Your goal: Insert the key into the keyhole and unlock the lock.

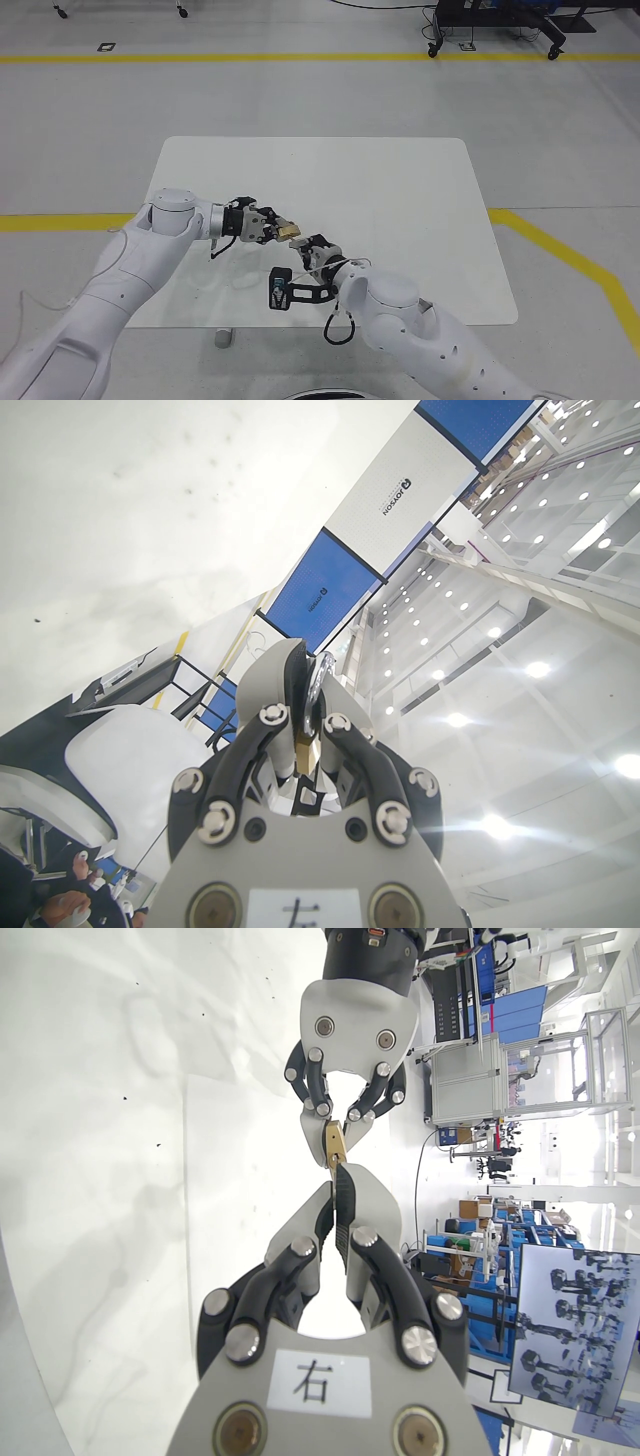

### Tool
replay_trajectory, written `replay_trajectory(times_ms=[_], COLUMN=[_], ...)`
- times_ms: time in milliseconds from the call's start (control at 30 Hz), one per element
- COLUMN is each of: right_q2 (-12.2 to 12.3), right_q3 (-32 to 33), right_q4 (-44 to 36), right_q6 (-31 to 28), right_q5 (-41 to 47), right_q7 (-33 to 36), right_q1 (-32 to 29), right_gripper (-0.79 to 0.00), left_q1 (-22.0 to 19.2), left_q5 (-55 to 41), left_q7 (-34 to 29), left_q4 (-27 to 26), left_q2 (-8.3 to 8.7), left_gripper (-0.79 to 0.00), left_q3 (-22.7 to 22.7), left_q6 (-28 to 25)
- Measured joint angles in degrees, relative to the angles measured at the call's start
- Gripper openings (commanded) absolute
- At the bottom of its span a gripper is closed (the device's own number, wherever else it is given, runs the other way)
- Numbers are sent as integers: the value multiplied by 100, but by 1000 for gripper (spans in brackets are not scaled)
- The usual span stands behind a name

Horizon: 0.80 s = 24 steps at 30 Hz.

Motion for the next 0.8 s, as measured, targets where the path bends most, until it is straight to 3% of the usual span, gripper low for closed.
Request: replay_trajectory(times_ms=[800], right_q2=[-226], right_q3=[-347], right_q4=[107], right_q6=[77], right_q5=[-333], right_q7=[666], right_q1=[83], right_gripper=[-785], left_q1=[152], left_q5=[175], left_q7=[78], left_q4=[-199], left_q2=[14], left_gripper=[-785], left_q3=[-161], left_q6=[172])
